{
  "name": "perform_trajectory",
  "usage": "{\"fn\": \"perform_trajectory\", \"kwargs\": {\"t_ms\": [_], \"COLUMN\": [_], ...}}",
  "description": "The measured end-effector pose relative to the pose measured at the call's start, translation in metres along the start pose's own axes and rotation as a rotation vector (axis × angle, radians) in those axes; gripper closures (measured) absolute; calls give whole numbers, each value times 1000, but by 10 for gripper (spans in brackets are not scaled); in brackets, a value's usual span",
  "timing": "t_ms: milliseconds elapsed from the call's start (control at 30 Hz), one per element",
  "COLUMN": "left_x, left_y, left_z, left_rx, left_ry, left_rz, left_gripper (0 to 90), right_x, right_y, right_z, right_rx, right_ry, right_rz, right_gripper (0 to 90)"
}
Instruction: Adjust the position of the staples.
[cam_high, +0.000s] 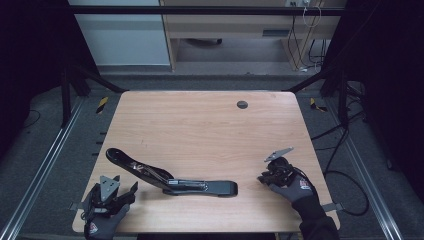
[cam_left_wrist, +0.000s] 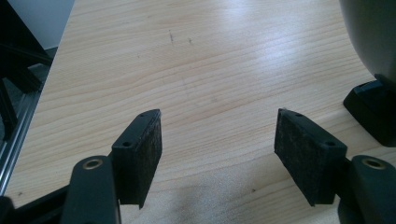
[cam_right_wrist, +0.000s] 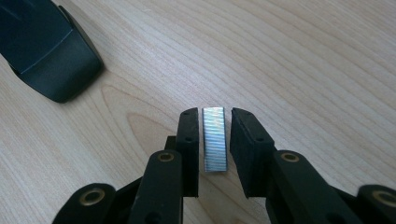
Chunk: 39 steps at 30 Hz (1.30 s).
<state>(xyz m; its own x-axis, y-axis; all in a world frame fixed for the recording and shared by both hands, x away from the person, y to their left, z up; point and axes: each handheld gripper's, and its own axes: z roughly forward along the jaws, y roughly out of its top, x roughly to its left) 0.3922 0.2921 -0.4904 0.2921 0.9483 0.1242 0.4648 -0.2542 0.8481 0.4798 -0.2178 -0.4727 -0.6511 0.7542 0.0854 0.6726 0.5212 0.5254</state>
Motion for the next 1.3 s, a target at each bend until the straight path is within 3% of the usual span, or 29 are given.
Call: {"fn": "perform_trajectory", "kwargs": {"t_ms": [433, 500, 833, 1033, 1300], "left_x": [0, 0, 0, 0, 1], "left_y": [0, 0, -1, -1, -2], "left_z": [0, 1, 1, 2, 2], "left_rx": [2, 3, 9, 10, 11], "left_ry": [-1, -1, -3, -4, -4], "left_rz": [-2, -1, 1, -9, -8], "left_gripper": [315, 315, 314, 313, 310], "right_x": [1, 3, 13, 22, 35], "right_y": [1, 3, 17, 30, 53], "right_z": [2, -1, -20, -27, -31], "right_rx": [22, 11, -79, -137, -175], "right_ry": [1, 2, 63, 113, 146], "right_rz": [-30, -24, -111, -172, -227], "right_gripper": [781, 781, 782, 782, 782]}}
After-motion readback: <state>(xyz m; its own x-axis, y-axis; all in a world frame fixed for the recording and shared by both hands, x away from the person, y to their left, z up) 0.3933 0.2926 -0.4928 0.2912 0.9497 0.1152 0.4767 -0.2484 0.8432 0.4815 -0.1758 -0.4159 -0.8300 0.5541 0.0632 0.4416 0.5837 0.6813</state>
